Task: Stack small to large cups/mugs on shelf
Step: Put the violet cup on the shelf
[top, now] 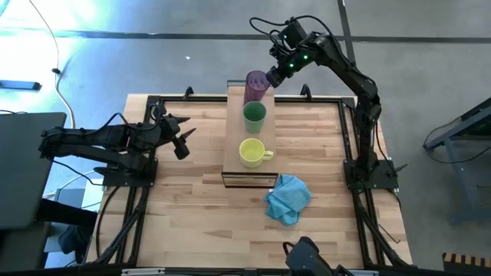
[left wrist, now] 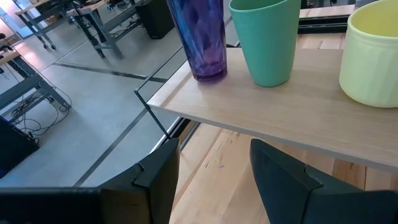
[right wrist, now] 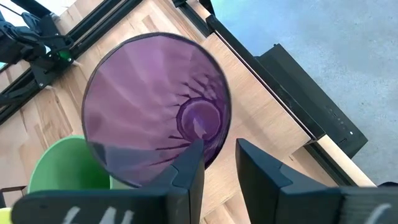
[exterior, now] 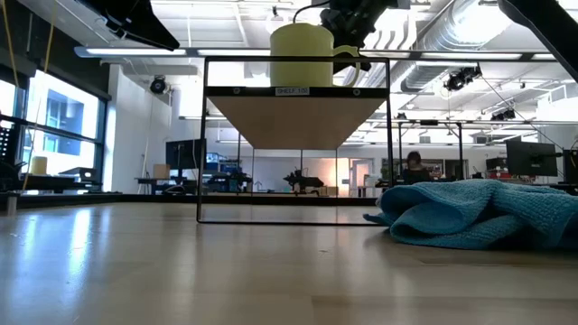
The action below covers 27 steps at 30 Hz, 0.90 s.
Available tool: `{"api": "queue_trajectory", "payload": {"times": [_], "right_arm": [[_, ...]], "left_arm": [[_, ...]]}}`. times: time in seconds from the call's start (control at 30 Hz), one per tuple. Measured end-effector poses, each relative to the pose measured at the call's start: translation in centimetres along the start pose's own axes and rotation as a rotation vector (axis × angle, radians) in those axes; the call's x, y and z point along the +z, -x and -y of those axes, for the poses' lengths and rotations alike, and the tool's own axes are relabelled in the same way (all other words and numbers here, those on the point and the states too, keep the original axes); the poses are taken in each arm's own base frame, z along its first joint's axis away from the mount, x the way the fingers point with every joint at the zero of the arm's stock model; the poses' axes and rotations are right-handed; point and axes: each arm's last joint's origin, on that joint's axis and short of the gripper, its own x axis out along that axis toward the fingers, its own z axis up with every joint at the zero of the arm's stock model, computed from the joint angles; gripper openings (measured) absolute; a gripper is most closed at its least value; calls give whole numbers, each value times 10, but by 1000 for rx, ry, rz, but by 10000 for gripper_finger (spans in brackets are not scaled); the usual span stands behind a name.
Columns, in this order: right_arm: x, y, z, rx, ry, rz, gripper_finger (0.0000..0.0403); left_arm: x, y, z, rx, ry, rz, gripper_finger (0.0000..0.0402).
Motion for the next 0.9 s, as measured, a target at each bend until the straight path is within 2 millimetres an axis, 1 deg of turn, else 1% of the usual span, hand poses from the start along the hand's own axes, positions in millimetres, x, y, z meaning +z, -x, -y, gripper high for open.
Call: {"api": "queue_trajectory", "payload": {"times": [0.6,0.77,0.9], "right_arm": [[0,0,0,9,-8,0,83],[0,0,-2,61,-3,-4,83],[0,0,-2,62,-3,-3,83]], "left_arm": [[0,0,0,0,-1,0,184],[0,0,0,0,0,0,184],[0,0,0,0,-1,0,184]]}}
